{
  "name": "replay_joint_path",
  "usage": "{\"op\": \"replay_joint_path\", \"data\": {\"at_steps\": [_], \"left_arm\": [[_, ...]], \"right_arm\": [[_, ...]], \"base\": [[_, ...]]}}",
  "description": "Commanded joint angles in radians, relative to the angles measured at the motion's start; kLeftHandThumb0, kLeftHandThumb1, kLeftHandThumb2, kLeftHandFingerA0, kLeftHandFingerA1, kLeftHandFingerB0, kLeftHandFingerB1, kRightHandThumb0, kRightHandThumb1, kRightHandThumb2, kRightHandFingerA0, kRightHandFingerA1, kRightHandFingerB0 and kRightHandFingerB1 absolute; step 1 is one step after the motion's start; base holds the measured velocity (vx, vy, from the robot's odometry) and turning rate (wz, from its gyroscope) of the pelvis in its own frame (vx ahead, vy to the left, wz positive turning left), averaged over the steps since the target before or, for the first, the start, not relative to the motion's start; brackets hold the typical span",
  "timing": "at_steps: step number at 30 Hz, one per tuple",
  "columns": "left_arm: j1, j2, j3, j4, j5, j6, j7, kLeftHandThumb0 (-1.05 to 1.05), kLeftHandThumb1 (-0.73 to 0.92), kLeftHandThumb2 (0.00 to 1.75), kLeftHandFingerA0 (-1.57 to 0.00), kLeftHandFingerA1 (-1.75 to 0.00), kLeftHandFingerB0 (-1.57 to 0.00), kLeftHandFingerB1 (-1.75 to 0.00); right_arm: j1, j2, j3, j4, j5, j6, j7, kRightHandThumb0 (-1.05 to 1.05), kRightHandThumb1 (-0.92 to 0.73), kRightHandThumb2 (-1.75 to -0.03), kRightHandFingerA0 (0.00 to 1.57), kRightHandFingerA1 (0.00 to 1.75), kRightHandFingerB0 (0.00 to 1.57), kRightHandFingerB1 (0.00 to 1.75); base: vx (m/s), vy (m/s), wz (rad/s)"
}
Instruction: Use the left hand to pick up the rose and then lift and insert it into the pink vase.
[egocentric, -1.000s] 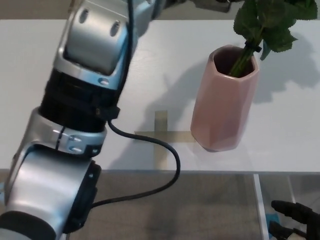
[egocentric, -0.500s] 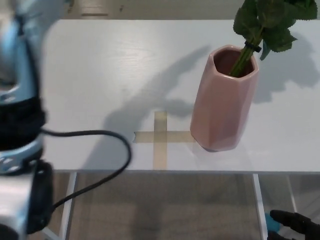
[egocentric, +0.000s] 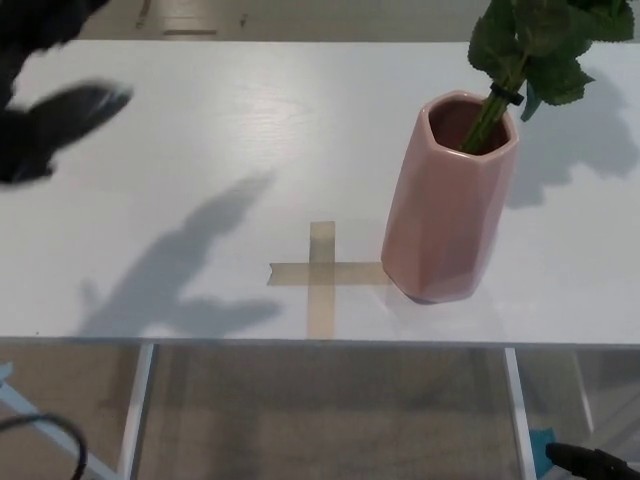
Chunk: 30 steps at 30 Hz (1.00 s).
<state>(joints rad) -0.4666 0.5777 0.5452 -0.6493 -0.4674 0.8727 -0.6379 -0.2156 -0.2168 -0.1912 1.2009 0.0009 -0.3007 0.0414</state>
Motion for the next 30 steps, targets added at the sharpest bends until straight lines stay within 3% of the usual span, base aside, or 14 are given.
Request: {"op": "replay_joint_path", "data": {"at_steps": [1,2,3,8,9,11,15,16,24,30], "left_arm": [[0.507,-0.048,0.289,-0.119,-0.157,-0.166,-0.297,-0.61,0.37,0.80,-0.02,-0.34,-0.02,-0.25],[0.517,-0.048,0.290,-0.120,-0.162,-0.172,-0.296,-0.61,0.37,0.80,-0.02,-0.34,-0.02,-0.25],[0.551,-0.056,0.297,-0.111,-0.154,-0.192,-0.310,-0.72,0.45,0.55,-0.14,-0.29,-0.10,-0.25],[0.762,-0.087,0.313,0.001,-0.084,-0.324,-0.394,-0.69,0.44,0.55,-0.20,-0.30,-0.16,-0.27],[0.812,-0.098,0.303,0.053,-0.052,-0.371,-0.409,-0.30,0.15,0.80,-0.08,-0.50,-0.08,-0.49],[0.948,-0.128,0.274,0.211,0.032,-0.486,-0.443,-0.28,0.18,0.82,-0.10,-0.51,-0.09,-0.50],[0.976,-0.116,0.260,0.235,0.018,-0.527,-0.436,-0.28,0.18,0.82,-0.10,-0.51,-0.09,-0.50],[1.027,-0.134,0.216,0.428,0.136,-0.691,-0.389,-0.58,0.47,0.55,-0.30,-0.33,-0.28,-0.30],[1.015,-0.116,0.091,0.791,0.343,-0.929,-0.108,-0.56,0.49,0.55,-0.30,-0.32,-0.32,-0.31],[0.965,-0.073,-0.001,0.966,0.417,-0.946,0.029,-0.58,0.50,0.56,-0.30,-0.32,-0.32,-0.31]], "right_arm": [[0.014,-0.002,0.008,0.009,-0.004,-0.006,-0.015,-0.19,-0.61,-0.57,0.68,0.53,0.60,0.50],[0.015,-0.003,0.009,0.010,-0.005,-0.006,-0.015,-0.19,-0.61,-0.57,0.68,0.53,0.60,0.50],[0.016,-0.004,0.010,0.010,-0.006,-0.007,-0.015,-0.19,-0.61,-0.57,0.68,0.53,0.60,0.50],[0.018,-0.004,0.012,0.011,-0.005,-0.007,-0.014,-0.19,-0.61,-0.57,0.68,0.53,0.60,0.50],[0.018,-0.004,0.012,0.012,-0.005,-0.006,-0.013,-0.19,-0.61,-0.57,0.69,0.54,0.60,0.50],[0.017,-0.002,0.013,0.014,-0.005,-0.002,-0.011,-0.19,-0.61,-0.57,0.69,0.54,0.60,0.50],[0.017,-0.002,0.013,0.015,-0.005,-0.002,-0.011,-0.19,-0.61,-0.57,0.69,0.54,0.60,0.50],[0.019,-0.003,0.011,0.014,-0.002,-0.004,-0.007,-0.19,-0.61,-0.57,0.69,0.54,0.61,0.51],[0.002,-0.011,0.020,0.018,-0.012,0.004,-0.007,-0.18,-0.61,-0.57,0.69,0.54,0.60,0.50],[-0.001,-0.010,0.014,0.016,-0.005,0.001,0.000,-0.18,-0.61,-0.57,0.69,0.54,0.60,0.50]], "base": [[0.00,0.000,0.00],[0.00,0.000,0.00],[0.00,0.000,0.00],[0.00,0.000,0.00],[0.00,0.000,0.00],[0.00,0.000,0.00],[0.00,0.000,0.00],[0.00,0.000,0.00],[0.00,0.000,0.00],[0.00,0.000,0.00]]}}
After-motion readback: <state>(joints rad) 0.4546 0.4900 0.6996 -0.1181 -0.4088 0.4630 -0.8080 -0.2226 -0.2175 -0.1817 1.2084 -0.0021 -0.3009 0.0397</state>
